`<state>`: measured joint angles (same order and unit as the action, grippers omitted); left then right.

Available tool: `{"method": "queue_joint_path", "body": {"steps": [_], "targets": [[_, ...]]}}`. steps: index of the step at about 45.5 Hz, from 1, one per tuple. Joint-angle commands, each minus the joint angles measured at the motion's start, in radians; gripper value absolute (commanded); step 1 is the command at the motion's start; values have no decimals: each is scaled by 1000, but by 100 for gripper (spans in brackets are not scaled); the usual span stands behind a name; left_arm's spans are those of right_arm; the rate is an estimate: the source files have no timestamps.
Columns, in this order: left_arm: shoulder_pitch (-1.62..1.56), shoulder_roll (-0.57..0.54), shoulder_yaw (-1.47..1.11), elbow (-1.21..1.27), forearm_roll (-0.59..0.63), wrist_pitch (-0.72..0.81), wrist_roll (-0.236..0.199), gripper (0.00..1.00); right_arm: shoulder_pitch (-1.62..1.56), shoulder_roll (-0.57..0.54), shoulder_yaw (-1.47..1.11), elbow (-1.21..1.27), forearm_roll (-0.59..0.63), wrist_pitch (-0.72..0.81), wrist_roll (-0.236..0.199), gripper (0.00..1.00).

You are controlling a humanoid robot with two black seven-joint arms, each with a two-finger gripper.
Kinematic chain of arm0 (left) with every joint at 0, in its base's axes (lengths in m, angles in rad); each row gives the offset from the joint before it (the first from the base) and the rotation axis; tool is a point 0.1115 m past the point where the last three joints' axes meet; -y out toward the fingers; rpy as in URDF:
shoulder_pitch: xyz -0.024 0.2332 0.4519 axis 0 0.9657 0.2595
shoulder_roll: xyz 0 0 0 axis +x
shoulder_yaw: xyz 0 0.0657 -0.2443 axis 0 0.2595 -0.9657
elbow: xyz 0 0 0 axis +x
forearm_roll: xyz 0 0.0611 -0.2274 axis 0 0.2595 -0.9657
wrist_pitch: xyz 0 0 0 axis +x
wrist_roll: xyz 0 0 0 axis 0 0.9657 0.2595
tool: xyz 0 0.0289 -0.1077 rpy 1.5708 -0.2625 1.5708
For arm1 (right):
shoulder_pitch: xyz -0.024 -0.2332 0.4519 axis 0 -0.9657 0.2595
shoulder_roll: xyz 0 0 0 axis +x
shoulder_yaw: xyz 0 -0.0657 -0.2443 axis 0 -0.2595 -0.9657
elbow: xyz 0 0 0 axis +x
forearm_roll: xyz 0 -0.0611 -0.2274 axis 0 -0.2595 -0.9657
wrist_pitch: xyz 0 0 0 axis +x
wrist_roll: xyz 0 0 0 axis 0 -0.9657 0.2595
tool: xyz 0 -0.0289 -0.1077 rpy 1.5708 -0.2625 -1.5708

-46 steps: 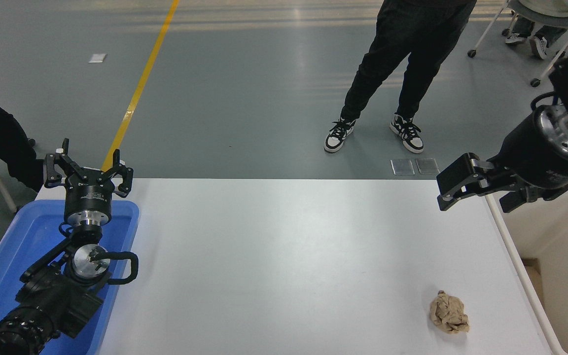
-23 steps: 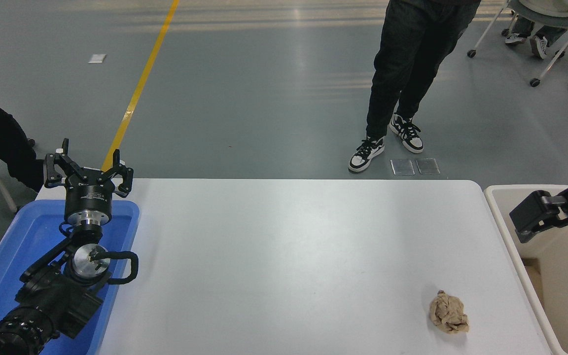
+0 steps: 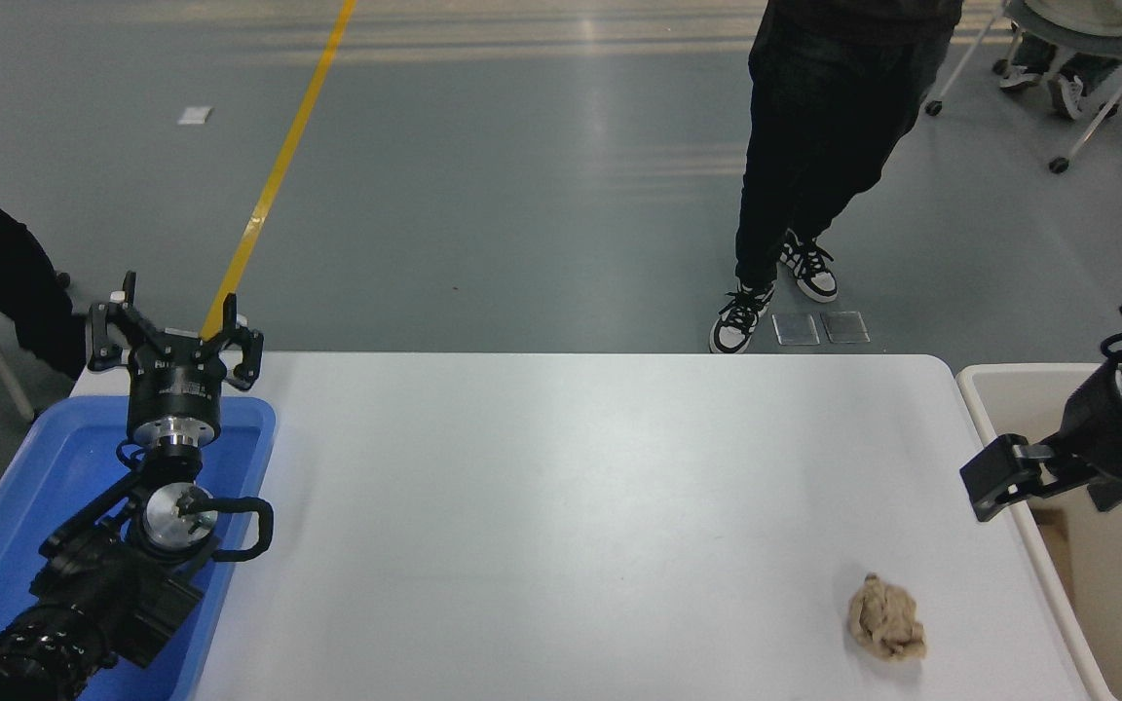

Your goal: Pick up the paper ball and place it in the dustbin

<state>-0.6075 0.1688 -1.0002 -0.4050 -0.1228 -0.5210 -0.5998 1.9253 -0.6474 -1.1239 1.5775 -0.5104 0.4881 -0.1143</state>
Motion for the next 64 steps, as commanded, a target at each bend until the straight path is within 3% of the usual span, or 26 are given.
{"method": "queue_joint_path", "body": {"steps": [1, 17, 36, 40, 43, 46, 48, 52, 55, 56, 64], "targets": [[0, 0, 0, 0, 0, -1, 0, 99, -400, -15, 239, -168, -105, -94, 2, 100], [0, 0, 0, 0, 0, -1, 0, 99, -677, 94, 369, -350, -128, -221, 4, 100], [0, 0, 0, 0, 0, -1, 0, 99, -759, 170, 371, -424, -155, -310, 5, 100], [0, 0, 2, 0, 0, -1, 0, 99, -773, 186, 371, -430, -178, -341, 5, 96], [0, 0, 2, 0, 0, -1, 0, 99, -775, 186, 371, -430, -192, -342, 7, 76], [0, 0, 2, 0, 0, -1, 0, 99, -776, 186, 366, -430, -204, -342, 7, 63], [0, 0, 2, 0, 0, -1, 0, 99, -776, 186, 363, -430, -217, -342, 7, 50], [0, 0, 2, 0, 0, -1, 0, 99, -772, 181, 362, -430, -240, -342, 7, 39], [0, 0, 2, 0, 0, -1, 0, 99, -764, 177, 360, -430, -241, -341, 7, 6], [0, 0, 2, 0, 0, -1, 0, 99, -760, 175, 360, -429, -241, -339, 7, 0], [0, 0, 2, 0, 2, -2, 2, 99, -672, 129, 339, -389, -237, -325, 5, 0]]}}
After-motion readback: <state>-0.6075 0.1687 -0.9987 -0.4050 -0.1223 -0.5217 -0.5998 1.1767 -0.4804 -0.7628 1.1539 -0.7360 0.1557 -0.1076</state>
